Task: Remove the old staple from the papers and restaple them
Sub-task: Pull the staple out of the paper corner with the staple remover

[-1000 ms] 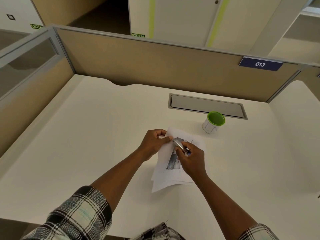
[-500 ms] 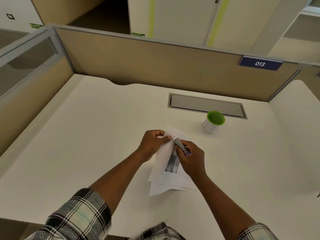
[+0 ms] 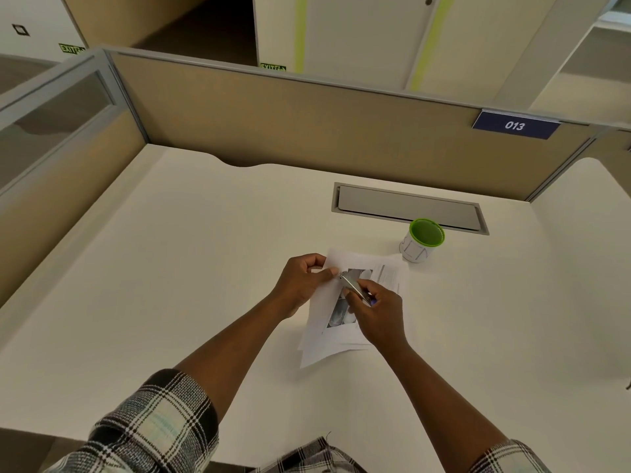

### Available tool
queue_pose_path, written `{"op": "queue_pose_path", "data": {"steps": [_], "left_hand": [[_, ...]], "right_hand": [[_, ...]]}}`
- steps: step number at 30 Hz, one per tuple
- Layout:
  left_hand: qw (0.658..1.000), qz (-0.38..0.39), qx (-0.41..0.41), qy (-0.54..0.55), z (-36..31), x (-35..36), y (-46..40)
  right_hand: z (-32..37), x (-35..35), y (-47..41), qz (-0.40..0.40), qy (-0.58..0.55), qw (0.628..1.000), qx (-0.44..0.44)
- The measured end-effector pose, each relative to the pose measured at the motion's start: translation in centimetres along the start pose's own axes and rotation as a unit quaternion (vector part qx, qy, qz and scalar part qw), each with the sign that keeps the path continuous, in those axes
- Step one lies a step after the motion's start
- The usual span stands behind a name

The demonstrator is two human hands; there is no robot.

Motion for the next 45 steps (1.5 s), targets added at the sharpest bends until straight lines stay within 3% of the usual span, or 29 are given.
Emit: {"op": "queue_pose_path", "data": {"steps": [12,25,30,39,45], "left_hand": [[0.997,0.006,0.047,-0.055,-1.0,-0.3,-0.2],[0.998,-0.016,0.039,-0.055,-0.9,-0.7,-0.2],[0.998,-0.018,0.026,-0.046,-0.2,-1.1,0.0],[0.999,-0.017,0.003,-0.034,0.7,-1.3,-0.1],[0.999,-0.014,-0.003,-0.039,0.6,-1.2,-0.2]], "right_hand": [[0.0,0.7,-0.1,0.029,-0.027,0.999,0.037],[1.7,0.0,0.1,-0.022,0.034,0.994,-0.103],[0.4,-1.2,-1.0,-0.06,0.025,0.997,-0.049],[0.2,0.2,-0.3,0.015,0.039,0.997,-0.07],[0.9,0.3,0.4,0.02,0.045,0.993,-0.104]]}}
Point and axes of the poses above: each hand's wrist, its own y-axis away from the middle knuckle, its own x-axis out of the palm, z = x × y, the point moved 10 cm from there along -y, towards the middle knuckle, and after that the axes turned 15 degrees about -z, right-handed, at the moved point
